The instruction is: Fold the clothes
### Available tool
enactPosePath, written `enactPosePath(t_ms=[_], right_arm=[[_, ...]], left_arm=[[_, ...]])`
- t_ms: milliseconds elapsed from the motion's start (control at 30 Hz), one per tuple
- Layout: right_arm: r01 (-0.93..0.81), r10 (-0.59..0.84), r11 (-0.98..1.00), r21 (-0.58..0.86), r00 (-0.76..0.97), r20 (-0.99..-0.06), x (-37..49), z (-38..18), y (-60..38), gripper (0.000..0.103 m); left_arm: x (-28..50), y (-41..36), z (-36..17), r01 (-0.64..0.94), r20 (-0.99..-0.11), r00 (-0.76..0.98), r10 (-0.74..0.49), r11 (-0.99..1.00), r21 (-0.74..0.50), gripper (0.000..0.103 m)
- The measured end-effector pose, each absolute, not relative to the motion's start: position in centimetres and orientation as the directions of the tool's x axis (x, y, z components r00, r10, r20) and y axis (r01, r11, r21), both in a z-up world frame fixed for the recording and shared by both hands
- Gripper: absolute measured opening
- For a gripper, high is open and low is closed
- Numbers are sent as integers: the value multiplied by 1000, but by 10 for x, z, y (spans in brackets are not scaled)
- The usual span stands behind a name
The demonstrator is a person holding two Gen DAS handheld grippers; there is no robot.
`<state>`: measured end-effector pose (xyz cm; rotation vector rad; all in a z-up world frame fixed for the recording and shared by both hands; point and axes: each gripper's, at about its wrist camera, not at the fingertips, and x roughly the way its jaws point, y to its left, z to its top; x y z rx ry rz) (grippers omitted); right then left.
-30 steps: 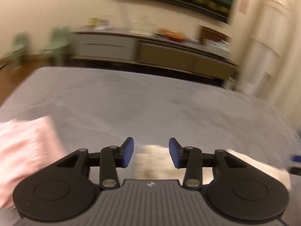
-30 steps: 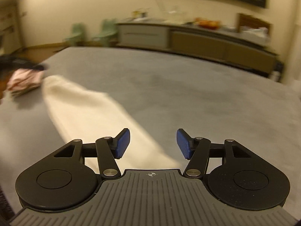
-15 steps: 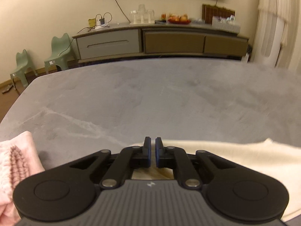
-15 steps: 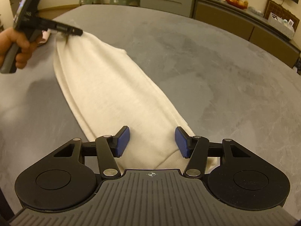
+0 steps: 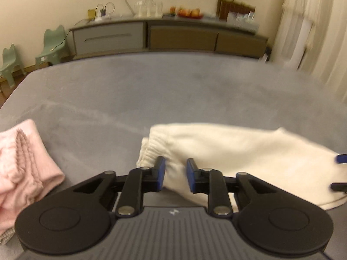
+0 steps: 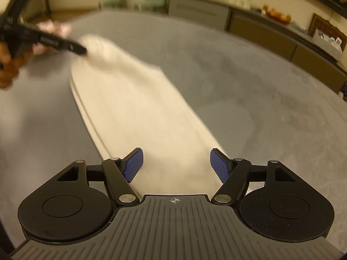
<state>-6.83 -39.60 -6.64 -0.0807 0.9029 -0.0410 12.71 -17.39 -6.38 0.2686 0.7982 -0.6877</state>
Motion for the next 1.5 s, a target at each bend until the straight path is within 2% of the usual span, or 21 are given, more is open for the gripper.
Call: enactPosePath(t_ms=[100, 133, 167, 233, 267, 333, 433, 533, 700, 833, 967, 1033, 1067, 1100, 1133, 1167, 1267, 1467, 1500], right_arm=[[28, -50, 999, -41, 609, -791, -71, -66, -411, 74], [34, -60, 998, -49, 613, -788, -72, -65, -411, 73], [39, -70, 998, -58, 616, -785, -74, -64, -412, 73], [39, -88, 996, -82, 641, -762, -77, -58, -408, 70], [34, -95, 995, -97, 661, -744, -78, -53, -404, 71], [4, -84, 993, -114, 707, -702, -77, -42, -391, 75], [-51, -49, 991, -127, 736, -675, -69, -30, -366, 80], [-119, -16, 980, -161, 757, -653, -61, -25, -336, 86], [-212, 21, 951, -226, 772, -635, -40, -38, -291, 87], [-232, 8, 937, -262, 762, -647, -16, -56, -274, 86], [-199, 9, 957, -210, 745, -667, 5, -67, -275, 77], [-168, 28, 976, -135, 720, -693, 11, -74, -283, 70], [-153, 42, 984, -95, 706, -707, 14, -78, -289, 66], [-137, 56, 989, -55, 694, -718, 17, -81, -294, 66], [-125, 65, 992, -31, 690, -721, 16, -81, -299, 64], [-123, 51, 991, -45, 680, -732, 15, -80, -300, 57], [-110, 45, 993, -36, 655, -754, 7, -77, -312, 50], [-130, 43, 990, -57, 656, -753, -4, -74, -318, 51], [-134, 45, 989, -58, 658, -752, -4, -74, -318, 54]], left_arm=[[131, -167, -53, 644, -722, 485, -493, 760, -86, 20], [131, -161, -46, 636, -713, 483, -509, 763, -114, 23], [129, -155, -39, 626, -702, 491, -516, 769, -128, 31], [125, -142, -28, 615, -688, 508, -518, 778, -132, 35], [122, -137, -25, 618, -693, 520, -500, 780, -99, 35], [111, -135, -27, 630, -707, 577, -409, 773, 68, 35], [106, -138, -45, 682, -727, 575, -376, 711, 172, 35], [107, -147, -61, 707, -711, 585, -391, 675, 211, 36], [115, -156, -77, 757, -675, 579, -456, 609, 238, 37], [114, -155, -81, 805, -676, 527, -516, 559, 201, 39], [115, -156, -87, 815, -648, 519, -557, 550, 180, 42], [118, -162, -93, 820, -640, 517, -569, 543, 180, 41], [120, -165, -94, 821, -634, 520, -573, 541, 184, 26], [122, -169, -95, 820, -631, 521, -574, 543, 182, 18], [126, -171, -94, 814, -637, 520, -568, 555, 169, 17], [127, -170, -94, 808, -639, 527, -561, 563, 173, 17], [128, -165, -91, 797, -646, 536, -543, 577, 177, 16], [123, -137, -90, 786, -653, 542, -529, 594, 171, 17], [123, -134, -89, 781, -654, 546, -524, 600, 172, 17]])
